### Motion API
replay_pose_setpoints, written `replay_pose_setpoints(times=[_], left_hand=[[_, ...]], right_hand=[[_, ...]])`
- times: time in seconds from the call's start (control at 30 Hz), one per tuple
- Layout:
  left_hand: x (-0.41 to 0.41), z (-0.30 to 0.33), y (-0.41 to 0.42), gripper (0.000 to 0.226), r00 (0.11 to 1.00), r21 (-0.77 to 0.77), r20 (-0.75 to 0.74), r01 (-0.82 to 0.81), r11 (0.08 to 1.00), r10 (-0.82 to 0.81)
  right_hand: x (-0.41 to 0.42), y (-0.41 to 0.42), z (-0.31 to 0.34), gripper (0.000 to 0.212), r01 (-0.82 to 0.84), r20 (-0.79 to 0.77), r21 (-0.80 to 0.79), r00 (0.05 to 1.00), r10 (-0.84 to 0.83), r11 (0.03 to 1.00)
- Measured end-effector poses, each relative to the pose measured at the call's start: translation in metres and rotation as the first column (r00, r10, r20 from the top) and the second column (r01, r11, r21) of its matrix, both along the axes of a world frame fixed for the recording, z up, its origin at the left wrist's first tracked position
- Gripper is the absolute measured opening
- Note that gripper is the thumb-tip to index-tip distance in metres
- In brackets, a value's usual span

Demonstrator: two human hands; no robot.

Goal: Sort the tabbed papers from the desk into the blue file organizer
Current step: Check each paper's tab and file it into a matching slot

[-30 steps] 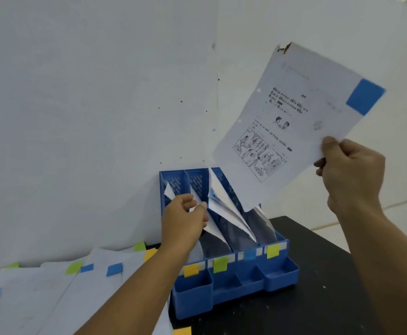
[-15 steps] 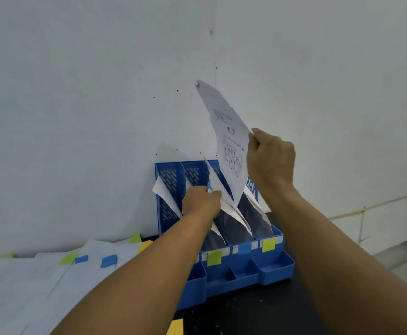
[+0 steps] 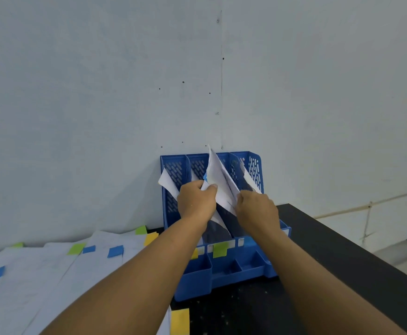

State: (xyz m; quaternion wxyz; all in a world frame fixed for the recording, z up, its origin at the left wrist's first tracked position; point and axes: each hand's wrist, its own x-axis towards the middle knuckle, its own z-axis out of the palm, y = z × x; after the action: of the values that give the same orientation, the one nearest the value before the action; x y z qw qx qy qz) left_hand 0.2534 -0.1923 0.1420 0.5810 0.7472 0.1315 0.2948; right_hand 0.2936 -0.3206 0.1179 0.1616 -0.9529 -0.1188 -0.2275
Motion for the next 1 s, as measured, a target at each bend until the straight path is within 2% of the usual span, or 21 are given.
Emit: replay_pose_setpoints(times=[0.07, 0.13, 0.27, 0.33, 0.4, 0.5, 0.6, 0.7, 0.8, 0.9, 1.0], left_hand=[[0.001, 0.0, 0.0, 0.026, 1.0, 0.006, -0.012, 0.007, 1.0, -0.007], [0.002, -0.003, 0.001, 0.025, 1.0, 0.016, -0.023, 0.019, 1.0, -0.018], [-0.001, -0.005, 0.003, 0.021, 0.999, 0.003, -0.022, 0.05, 0.999, -0.05], [-0.007, -0.007, 0.005, 0.018, 0.997, -0.002, -0.015, 0.072, 0.997, -0.072], [-0.018, -0.012, 0.009, 0.006, 0.994, -0.008, -0.003, 0.112, 0.994, -0.112], [-0.038, -0.032, 0.021, 0.039, 0.992, 0.025, -0.013, 0.128, 0.991, -0.128], [-0.072, -0.06, 0.039, 0.032, 0.996, 0.112, -0.014, 0.092, 0.989, -0.091], [-0.113, -0.093, 0.065, 0.017, 0.997, 0.158, -0.071, 0.033, 0.987, -0.022], [-0.147, -0.114, 0.097, 0.015, 0.988, 0.209, -0.144, -0.032, 0.977, 0.063], [-0.176, -0.122, 0.129, 0.015, 0.963, 0.328, -0.198, -0.11, 0.938, 0.182], [-0.206, -0.13, 0.161, 0.015, 0.923, 0.446, -0.249, -0.159, 0.881, 0.293]], right_hand=[[-0.001, 0.0, 0.001, 0.018, 0.012, -0.114, -0.078, 0.993, -0.021, 0.997], [-0.002, -0.001, 0.004, 0.021, 0.01, -0.185, -0.082, 0.982, -0.025, 0.997], [-0.005, -0.001, 0.009, 0.016, 0.001, -0.196, -0.036, 0.98, -0.009, 0.999], [-0.008, -0.001, 0.007, 0.017, 0.018, -0.143, 0.015, 0.99, -0.016, 1.0], [-0.015, -0.001, 0.001, 0.025, 0.03, -0.022, 0.096, 0.999, -0.028, 0.995], [-0.032, 0.004, -0.014, 0.037, -0.054, 0.202, 0.249, 0.979, 0.003, 0.967], [-0.059, 0.021, -0.033, 0.024, -0.227, 0.321, 0.377, 0.941, 0.103, 0.898], [-0.097, 0.05, -0.055, 0.019, -0.346, 0.328, 0.439, 0.921, 0.211, 0.829], [-0.127, 0.084, -0.08, 0.018, -0.413, 0.23, 0.446, 0.91, 0.344, 0.794], [-0.145, 0.115, -0.095, 0.023, -0.434, 0.003, 0.382, 0.883, 0.468, 0.816], [-0.156, 0.138, -0.101, 0.028, -0.454, -0.189, 0.28, 0.838, 0.512, 0.846]])
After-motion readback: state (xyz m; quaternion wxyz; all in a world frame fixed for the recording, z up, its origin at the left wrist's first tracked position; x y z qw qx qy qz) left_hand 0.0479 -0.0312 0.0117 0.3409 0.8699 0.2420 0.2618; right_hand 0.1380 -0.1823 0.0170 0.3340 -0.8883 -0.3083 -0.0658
